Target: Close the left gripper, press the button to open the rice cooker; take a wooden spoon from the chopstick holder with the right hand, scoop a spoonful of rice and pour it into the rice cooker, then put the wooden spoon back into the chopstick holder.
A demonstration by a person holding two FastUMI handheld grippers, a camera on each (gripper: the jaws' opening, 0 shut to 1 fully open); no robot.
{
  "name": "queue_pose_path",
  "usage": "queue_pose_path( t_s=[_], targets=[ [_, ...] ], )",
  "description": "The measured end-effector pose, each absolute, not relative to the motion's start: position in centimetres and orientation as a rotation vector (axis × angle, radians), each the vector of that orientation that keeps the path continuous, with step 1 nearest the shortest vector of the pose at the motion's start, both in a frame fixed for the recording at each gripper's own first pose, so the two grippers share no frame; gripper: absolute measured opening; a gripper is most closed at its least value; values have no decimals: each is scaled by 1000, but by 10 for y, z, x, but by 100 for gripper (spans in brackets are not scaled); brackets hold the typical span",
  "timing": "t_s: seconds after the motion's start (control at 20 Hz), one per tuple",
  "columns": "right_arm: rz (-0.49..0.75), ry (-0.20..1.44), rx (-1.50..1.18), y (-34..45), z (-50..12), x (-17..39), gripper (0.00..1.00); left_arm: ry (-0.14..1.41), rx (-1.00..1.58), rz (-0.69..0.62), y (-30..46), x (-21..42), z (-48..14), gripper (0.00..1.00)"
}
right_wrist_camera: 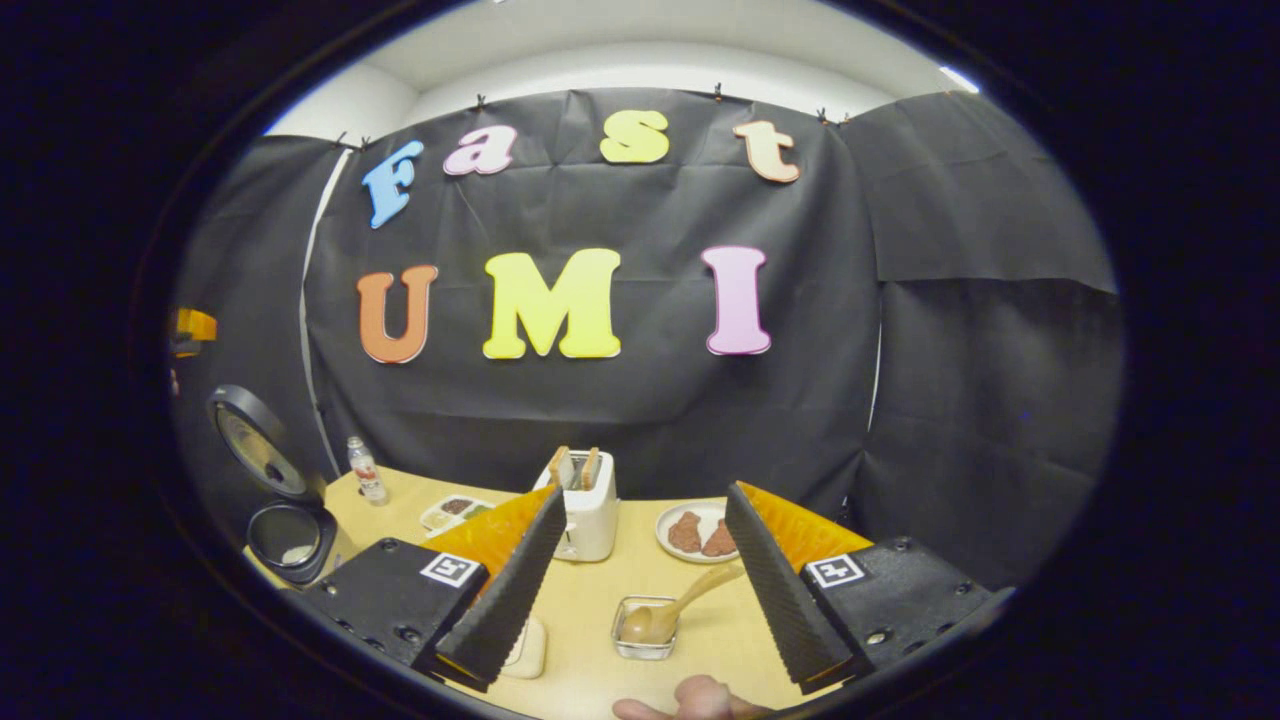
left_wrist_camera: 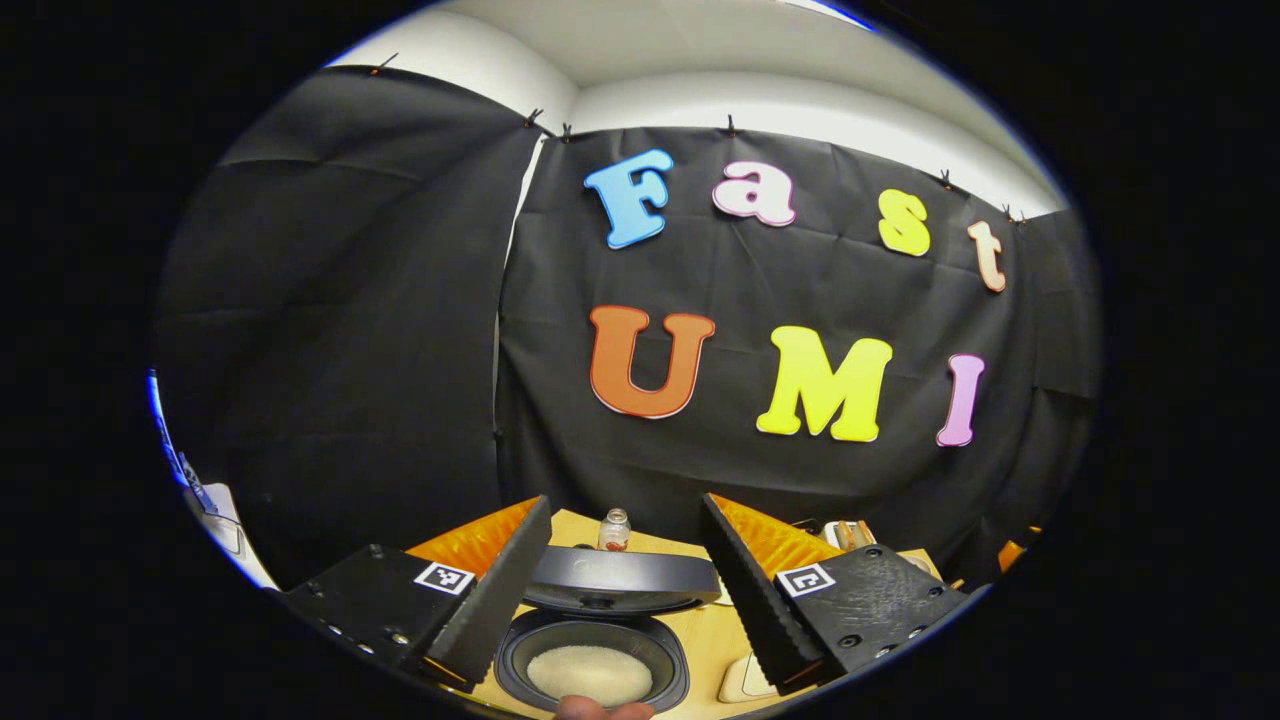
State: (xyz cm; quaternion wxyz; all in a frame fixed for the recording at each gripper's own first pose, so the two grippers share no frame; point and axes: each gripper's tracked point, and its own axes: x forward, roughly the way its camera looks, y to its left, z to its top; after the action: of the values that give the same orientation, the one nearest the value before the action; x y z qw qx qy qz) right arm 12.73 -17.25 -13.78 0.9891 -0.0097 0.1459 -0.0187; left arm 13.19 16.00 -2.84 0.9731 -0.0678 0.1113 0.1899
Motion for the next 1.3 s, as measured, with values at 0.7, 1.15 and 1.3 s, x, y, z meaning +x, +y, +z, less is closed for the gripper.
queue_pose_path(
  t_s=[0.7,1.15,1.3],
  targets=[
    [18,274,3,-120,-115,71,100,500,-124,351,158,143,-102,97],
    [169,299,28,-47,-121,81,100,429,-70,368,129,60,-139,96],
    [191,301,20,-36,-120,80,100,423,-88,373,120,46,-156,97]
  ],
)
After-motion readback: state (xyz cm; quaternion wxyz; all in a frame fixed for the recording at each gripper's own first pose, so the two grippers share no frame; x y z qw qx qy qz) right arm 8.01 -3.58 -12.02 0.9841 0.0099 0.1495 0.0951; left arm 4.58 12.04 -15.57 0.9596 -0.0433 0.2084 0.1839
